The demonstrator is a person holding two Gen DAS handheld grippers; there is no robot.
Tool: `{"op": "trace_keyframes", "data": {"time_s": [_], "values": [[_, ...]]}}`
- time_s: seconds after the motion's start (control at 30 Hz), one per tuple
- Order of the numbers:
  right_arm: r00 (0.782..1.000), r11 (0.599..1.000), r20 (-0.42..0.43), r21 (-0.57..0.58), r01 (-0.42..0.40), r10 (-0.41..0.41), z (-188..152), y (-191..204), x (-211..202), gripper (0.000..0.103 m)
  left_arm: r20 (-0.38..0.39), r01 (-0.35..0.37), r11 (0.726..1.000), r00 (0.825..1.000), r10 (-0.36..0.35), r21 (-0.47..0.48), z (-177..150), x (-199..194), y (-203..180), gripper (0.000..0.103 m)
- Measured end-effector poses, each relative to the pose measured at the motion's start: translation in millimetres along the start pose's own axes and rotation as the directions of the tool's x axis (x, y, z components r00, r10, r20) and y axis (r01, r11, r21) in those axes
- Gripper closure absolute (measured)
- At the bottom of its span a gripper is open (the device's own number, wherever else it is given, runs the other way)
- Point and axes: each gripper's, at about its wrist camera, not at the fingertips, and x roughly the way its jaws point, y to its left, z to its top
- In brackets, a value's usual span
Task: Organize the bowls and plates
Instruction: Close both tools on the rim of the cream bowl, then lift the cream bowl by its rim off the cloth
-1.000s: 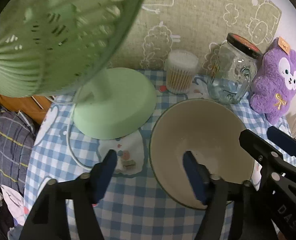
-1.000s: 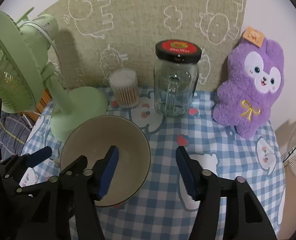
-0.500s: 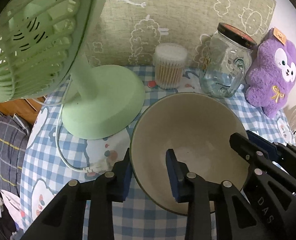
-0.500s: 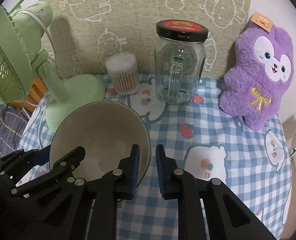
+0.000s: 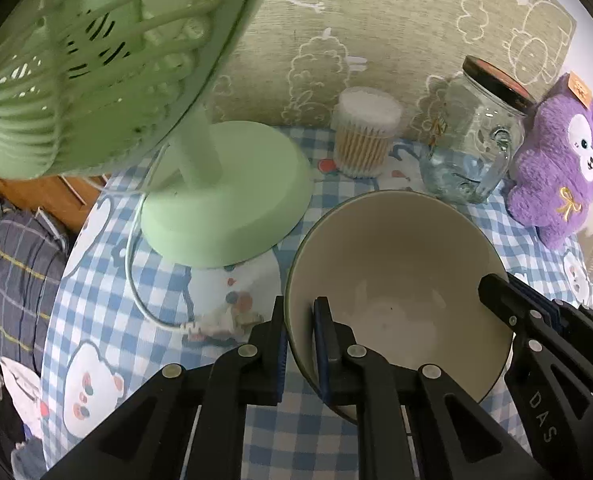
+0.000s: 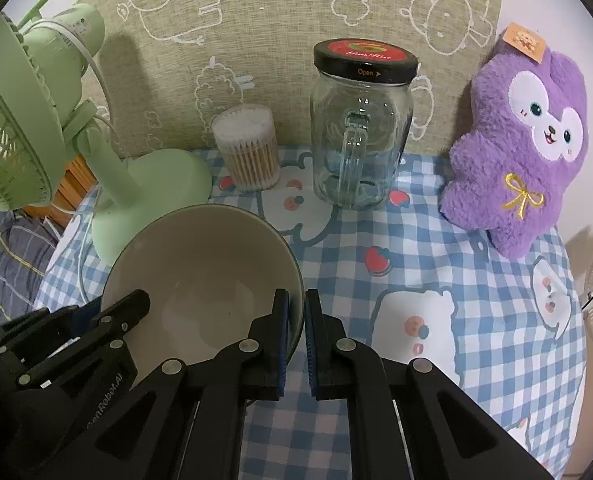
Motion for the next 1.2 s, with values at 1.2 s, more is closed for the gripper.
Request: {"op": "trace_keyframes", "data": {"time_s": [1.2], "values": [[0.999,0.998,0.024,0.047,0.036,-0.037,-81,41,-126,0.093,0.047,-0.004,0.999,0.999,0.003,0.036,-83,-120,21,0.094]]}}
